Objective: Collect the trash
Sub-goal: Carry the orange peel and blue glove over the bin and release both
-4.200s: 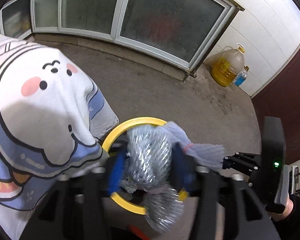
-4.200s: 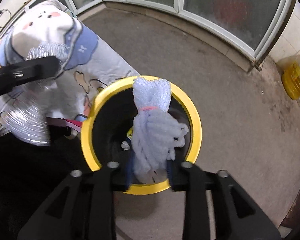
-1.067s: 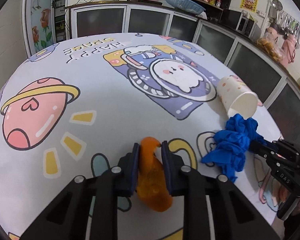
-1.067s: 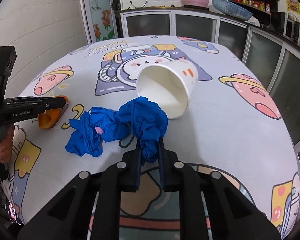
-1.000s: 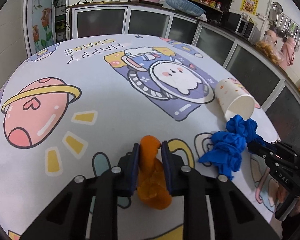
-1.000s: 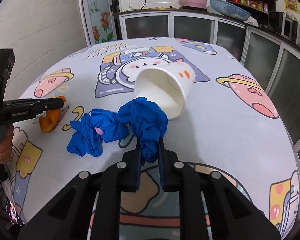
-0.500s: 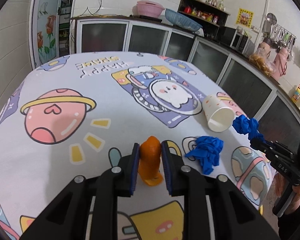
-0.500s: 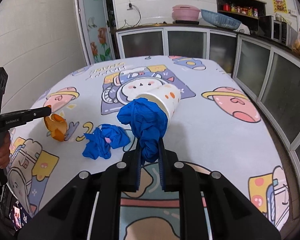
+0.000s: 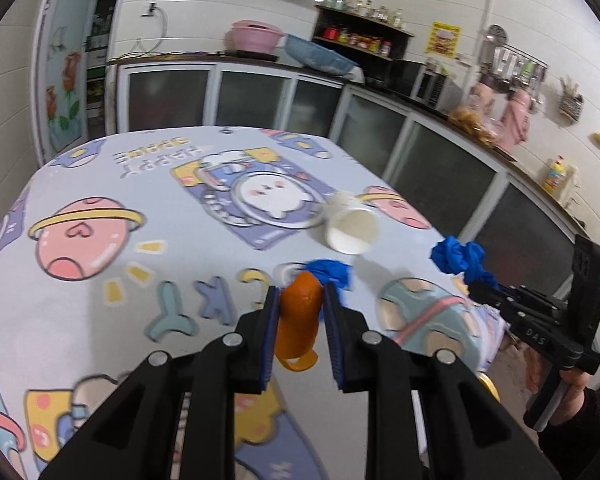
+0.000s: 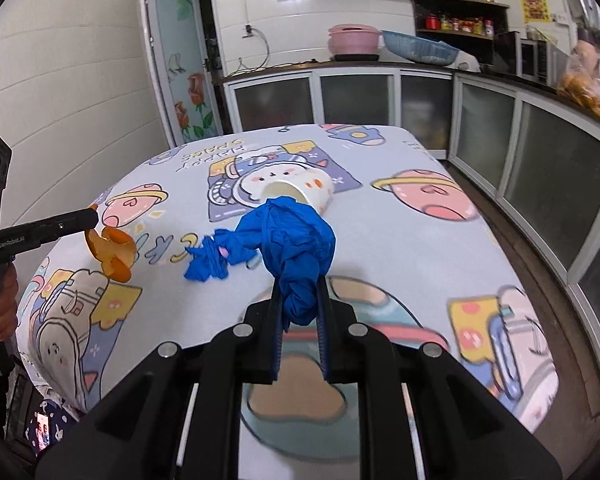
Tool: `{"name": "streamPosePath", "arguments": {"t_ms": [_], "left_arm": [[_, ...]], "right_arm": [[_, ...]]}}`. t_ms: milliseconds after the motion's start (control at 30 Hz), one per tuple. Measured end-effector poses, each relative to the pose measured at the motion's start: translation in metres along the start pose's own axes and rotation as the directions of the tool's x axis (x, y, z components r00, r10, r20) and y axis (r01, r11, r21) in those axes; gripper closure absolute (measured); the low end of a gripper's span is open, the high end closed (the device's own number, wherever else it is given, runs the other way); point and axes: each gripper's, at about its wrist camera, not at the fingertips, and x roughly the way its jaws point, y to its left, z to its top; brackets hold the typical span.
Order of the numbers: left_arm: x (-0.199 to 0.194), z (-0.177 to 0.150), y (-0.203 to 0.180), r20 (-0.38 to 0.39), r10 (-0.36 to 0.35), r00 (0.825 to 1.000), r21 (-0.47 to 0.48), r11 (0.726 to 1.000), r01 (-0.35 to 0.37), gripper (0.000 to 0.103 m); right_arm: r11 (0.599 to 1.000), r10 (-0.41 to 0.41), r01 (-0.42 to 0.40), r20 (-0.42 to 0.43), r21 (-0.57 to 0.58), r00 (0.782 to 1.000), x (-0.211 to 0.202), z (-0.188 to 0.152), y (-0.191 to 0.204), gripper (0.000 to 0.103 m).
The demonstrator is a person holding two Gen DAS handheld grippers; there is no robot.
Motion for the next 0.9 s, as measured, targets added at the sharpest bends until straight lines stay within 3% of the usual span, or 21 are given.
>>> {"name": "streamPosePath", "arguments": {"t_ms": [200,400,667,900], "left_arm": [[-0.002,-0.012,-0.054,-0.012,-0.101,0.995,0.065,0.993,0.102,0.082],[0.010,-0.025,-0.119,-0.062,-0.210,0.976,0.146,0.965,0.217,0.082],[0.038,-0.047,-0.227,-0.170,-0.349,0.922,0.254,0.888,0.383,0.082],[0.067,-0.079,-0.310,-0.286,-0.430,0.856,0.320,0.799,0.508,0.082]], "right_arm": [[0.996,-0.073,0.072,0.015,0.048,0.997,-0.046,-0.029,-0.027,0.090],[0.976,-0.190,0.188,0.013,0.112,0.982,-0.102,-0.066,-0.068,0.090],[0.903,-0.356,0.360,-0.062,0.234,0.933,-0.167,-0.129,-0.139,0.090],[0.829,-0.434,0.465,-0.168,0.309,0.885,-0.192,-0.190,-0.185,0.090]]}}
